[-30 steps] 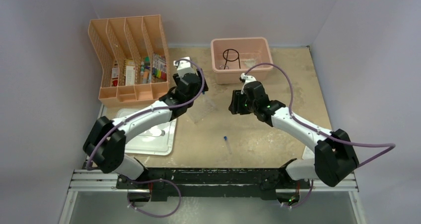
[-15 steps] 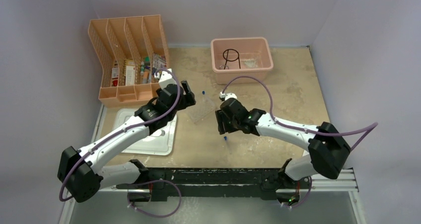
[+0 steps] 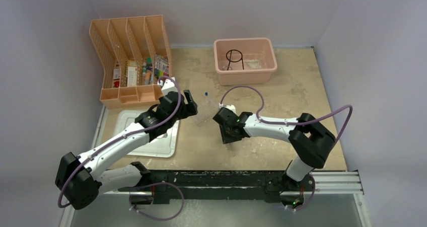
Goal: Organize the chemistry lab equipment
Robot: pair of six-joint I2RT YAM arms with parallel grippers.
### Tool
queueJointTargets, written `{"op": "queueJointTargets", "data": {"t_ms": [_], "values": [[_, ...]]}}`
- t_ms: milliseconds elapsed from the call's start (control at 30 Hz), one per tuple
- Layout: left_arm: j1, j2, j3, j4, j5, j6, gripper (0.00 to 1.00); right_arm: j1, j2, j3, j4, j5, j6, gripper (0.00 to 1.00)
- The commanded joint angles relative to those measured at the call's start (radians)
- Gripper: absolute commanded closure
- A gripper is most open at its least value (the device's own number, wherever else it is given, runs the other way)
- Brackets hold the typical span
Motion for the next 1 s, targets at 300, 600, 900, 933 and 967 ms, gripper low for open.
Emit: {"op": "queueJointTargets", "data": {"t_ms": [300,600,900,933,967], "values": [[0.006,0.014,-0.034,0.083,0.102,0.005,0.27,0.003,-0.011,0.0,0.01,0.066,0.1,0.8],[0.006,0.069,-0.047,0.246,0.311,-0.004,0.28,-0.085,-0.199,0.01,0.177,0.051,0.015,0.82],[0.005,0.117,-0.122,0.584,0.515,-0.106,0.32,-0.243,-0.364,-0.023,0.369,-0.098,0.074,0.8],[0.005,0.129,-0.13,0.63,0.541,-0.121,0.32,-0.251,-0.372,-0.018,0.378,-0.104,0.088,0.8],[0.003,0.141,-0.139,0.682,0.568,-0.134,0.32,-0.259,-0.379,-0.013,0.383,-0.108,0.103,0.8]]}}
